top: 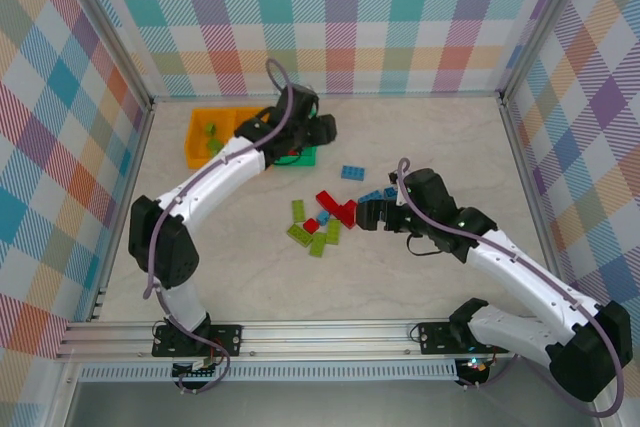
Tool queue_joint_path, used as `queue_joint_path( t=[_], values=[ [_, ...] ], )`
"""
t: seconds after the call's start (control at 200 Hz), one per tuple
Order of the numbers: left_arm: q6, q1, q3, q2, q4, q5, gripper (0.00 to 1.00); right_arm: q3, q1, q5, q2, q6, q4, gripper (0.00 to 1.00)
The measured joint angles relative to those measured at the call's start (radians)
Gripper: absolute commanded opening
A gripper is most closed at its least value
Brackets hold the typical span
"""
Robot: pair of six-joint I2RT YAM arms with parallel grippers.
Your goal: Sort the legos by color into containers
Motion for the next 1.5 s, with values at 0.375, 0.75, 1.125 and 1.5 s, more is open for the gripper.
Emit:
queue_joint_path(
  t=[0.375,0.75,1.125,1.5],
  values=[
    [0.047,-0.111,0.04,0.393,0.034,-0.011,1.0,-0.073,0.0,0.161,-0.192,0.055,-0.043,1.0],
    [0.094,-0.11,0.337,0.618,0.023,-0.112,0.9,-0.103,0.0,0.161,-0.24,0.063,-0.087,1.0],
    [0.092,-0.109,0.398,0.703,-0.019,-0.127,0.72,-0.103,0.0,0.155,-0.262,0.063,-0.091,1.0],
    [0.069,-0.108,0.219,0.575,0.024,-0.106,0.45,-0.103,0.0,0.138,-0.23,0.063,-0.084,1.0]
  ],
)
